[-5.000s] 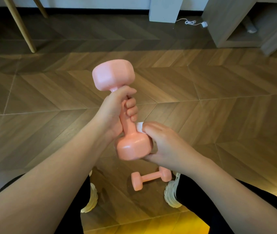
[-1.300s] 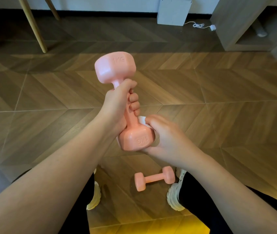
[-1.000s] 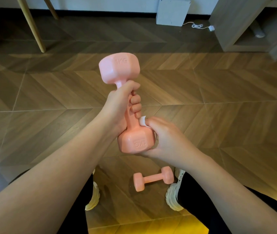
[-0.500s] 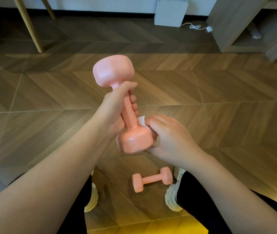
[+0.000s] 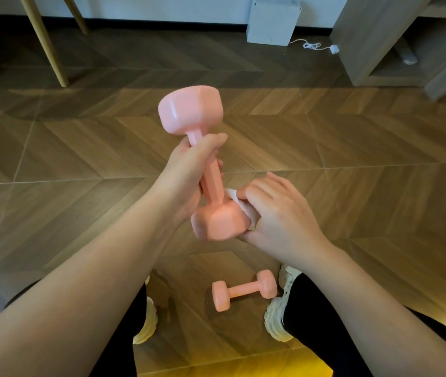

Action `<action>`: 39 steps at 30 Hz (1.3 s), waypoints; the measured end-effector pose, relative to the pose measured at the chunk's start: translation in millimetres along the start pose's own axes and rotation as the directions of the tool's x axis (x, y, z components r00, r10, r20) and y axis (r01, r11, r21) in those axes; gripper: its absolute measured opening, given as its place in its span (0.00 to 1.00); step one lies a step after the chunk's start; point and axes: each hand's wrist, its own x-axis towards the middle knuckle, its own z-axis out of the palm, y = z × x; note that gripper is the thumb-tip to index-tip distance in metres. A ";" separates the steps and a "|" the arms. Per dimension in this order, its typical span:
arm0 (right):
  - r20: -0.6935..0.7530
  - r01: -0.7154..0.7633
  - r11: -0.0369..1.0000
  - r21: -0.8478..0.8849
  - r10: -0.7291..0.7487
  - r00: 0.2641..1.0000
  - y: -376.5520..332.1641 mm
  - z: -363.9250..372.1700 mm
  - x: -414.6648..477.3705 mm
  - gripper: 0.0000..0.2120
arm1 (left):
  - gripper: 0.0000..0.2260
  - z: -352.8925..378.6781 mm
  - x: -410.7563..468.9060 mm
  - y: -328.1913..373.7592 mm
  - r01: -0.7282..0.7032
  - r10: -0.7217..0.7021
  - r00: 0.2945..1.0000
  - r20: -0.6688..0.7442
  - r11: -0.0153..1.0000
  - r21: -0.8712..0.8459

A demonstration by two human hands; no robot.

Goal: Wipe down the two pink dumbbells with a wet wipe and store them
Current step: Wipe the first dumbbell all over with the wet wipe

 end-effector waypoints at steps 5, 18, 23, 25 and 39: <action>0.072 0.011 0.999 0.048 -0.015 0.997 -2.1 0.4 2.9 0.19 | 0.08 -5.1 1.8 -2.3 0.093 -0.095 0.995 -0.040 0.995 -0.048; 0.031 0.002 0.999 0.032 -0.003 1.000 -10.3 0.0 6.0 0.24 | 0.07 -7.4 -1.5 2.8 0.116 -0.123 0.991 -0.053 0.986 -0.116; 0.036 -0.015 0.998 0.059 0.013 0.999 -11.1 2.8 6.6 0.29 | 0.11 -5.6 -1.7 6.6 0.148 -0.147 0.989 0.023 0.972 -0.184; 0.026 -0.006 0.999 0.046 0.005 1.000 -8.7 5.3 5.8 0.26 | 0.11 -4.3 -2.5 6.3 0.147 -0.147 0.989 0.011 0.977 -0.157; -0.011 0.019 1.000 0.019 -0.018 1.000 -1.7 18.0 8.5 0.22 | 0.06 -5.4 -4.0 6.1 0.059 -0.066 0.996 -0.060 0.992 -0.115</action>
